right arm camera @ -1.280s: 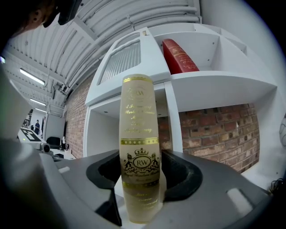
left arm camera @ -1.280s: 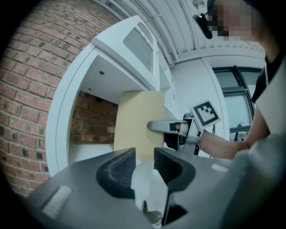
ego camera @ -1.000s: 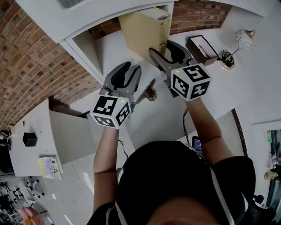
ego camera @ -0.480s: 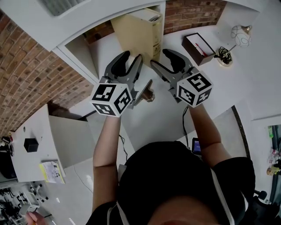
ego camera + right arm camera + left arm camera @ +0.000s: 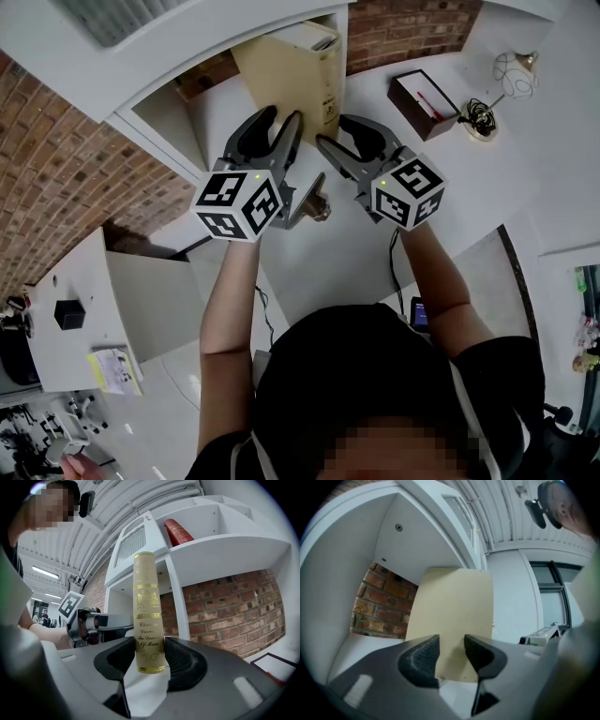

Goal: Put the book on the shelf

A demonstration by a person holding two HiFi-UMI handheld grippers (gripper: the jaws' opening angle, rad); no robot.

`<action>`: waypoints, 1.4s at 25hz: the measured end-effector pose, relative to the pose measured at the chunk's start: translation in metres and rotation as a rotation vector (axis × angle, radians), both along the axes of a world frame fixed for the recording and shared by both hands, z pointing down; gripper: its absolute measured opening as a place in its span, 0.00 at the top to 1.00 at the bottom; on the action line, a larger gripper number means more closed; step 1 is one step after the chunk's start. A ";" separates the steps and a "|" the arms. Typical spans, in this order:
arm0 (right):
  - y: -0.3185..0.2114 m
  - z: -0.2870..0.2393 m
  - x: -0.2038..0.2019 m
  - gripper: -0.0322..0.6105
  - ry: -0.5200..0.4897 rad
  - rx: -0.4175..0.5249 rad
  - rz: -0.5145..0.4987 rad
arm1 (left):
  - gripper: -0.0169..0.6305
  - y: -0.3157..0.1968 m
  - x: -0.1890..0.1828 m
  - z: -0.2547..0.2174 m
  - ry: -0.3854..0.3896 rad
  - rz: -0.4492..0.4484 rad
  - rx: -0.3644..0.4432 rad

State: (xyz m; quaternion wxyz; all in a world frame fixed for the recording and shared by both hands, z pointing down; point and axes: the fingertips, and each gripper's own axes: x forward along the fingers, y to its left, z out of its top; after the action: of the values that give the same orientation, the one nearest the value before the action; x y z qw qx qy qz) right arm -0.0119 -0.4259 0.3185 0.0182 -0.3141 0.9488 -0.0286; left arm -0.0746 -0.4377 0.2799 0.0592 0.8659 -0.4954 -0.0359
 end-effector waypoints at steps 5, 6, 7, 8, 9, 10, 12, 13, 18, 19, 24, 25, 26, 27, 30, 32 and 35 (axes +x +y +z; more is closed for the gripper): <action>0.000 0.000 -0.002 0.64 -0.008 0.002 -0.007 | 0.73 -0.002 -0.002 0.000 -0.011 -0.006 -0.003; 0.000 0.000 -0.002 0.64 -0.008 0.001 -0.008 | 0.73 -0.003 -0.003 0.000 -0.010 -0.007 -0.003; -0.001 0.000 -0.003 0.64 -0.006 0.001 -0.007 | 0.73 -0.004 -0.003 -0.001 -0.007 -0.007 -0.004; -0.001 0.000 -0.004 0.64 -0.004 0.000 -0.006 | 0.73 -0.006 -0.004 -0.001 -0.006 -0.008 -0.005; -0.002 0.000 -0.005 0.64 0.000 0.000 -0.005 | 0.73 -0.007 -0.005 -0.002 -0.006 -0.009 -0.006; -0.002 -0.001 -0.006 0.64 0.003 0.001 -0.004 | 0.73 -0.008 -0.006 -0.003 -0.008 -0.010 -0.006; -0.003 -0.001 -0.007 0.65 0.012 0.003 0.003 | 0.73 -0.011 -0.007 -0.004 -0.013 -0.011 -0.006; -0.004 -0.001 -0.008 0.65 0.018 0.007 0.009 | 0.73 -0.012 -0.007 -0.003 -0.015 -0.012 -0.007; -0.009 0.000 -0.013 0.65 0.064 0.032 0.040 | 0.74 -0.016 -0.013 -0.001 -0.019 -0.024 -0.016; -0.010 0.000 -0.014 0.65 0.067 0.031 0.044 | 0.75 -0.017 -0.014 -0.001 -0.022 -0.027 -0.018; -0.015 0.000 -0.017 0.65 0.070 0.019 0.068 | 0.76 -0.023 -0.015 -0.002 -0.037 -0.025 -0.031; -0.016 0.000 -0.017 0.65 0.069 0.014 0.073 | 0.76 -0.024 -0.015 -0.002 -0.040 -0.024 -0.034; -0.017 0.000 -0.017 0.65 0.067 0.008 0.077 | 0.76 -0.025 -0.015 -0.002 -0.042 -0.022 -0.039; -0.018 0.000 -0.017 0.65 0.064 0.001 0.080 | 0.76 -0.027 -0.014 -0.003 -0.044 -0.020 -0.045; -0.022 -0.001 -0.016 0.65 0.051 -0.021 0.091 | 0.76 -0.032 -0.012 -0.005 -0.062 -0.021 -0.053; -0.024 -0.002 -0.016 0.65 0.043 -0.031 0.103 | 0.77 -0.035 -0.011 -0.006 -0.075 -0.020 -0.052; -0.027 -0.003 -0.015 0.65 0.045 -0.027 0.132 | 0.77 -0.039 -0.010 -0.007 -0.078 -0.017 -0.054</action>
State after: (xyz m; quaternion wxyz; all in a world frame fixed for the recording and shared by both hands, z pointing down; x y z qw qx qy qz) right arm -0.0269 -0.4529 0.3152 -0.0053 -0.3766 0.9258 -0.0330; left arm -0.0851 -0.4767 0.2734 0.0628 0.8604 -0.5056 0.0108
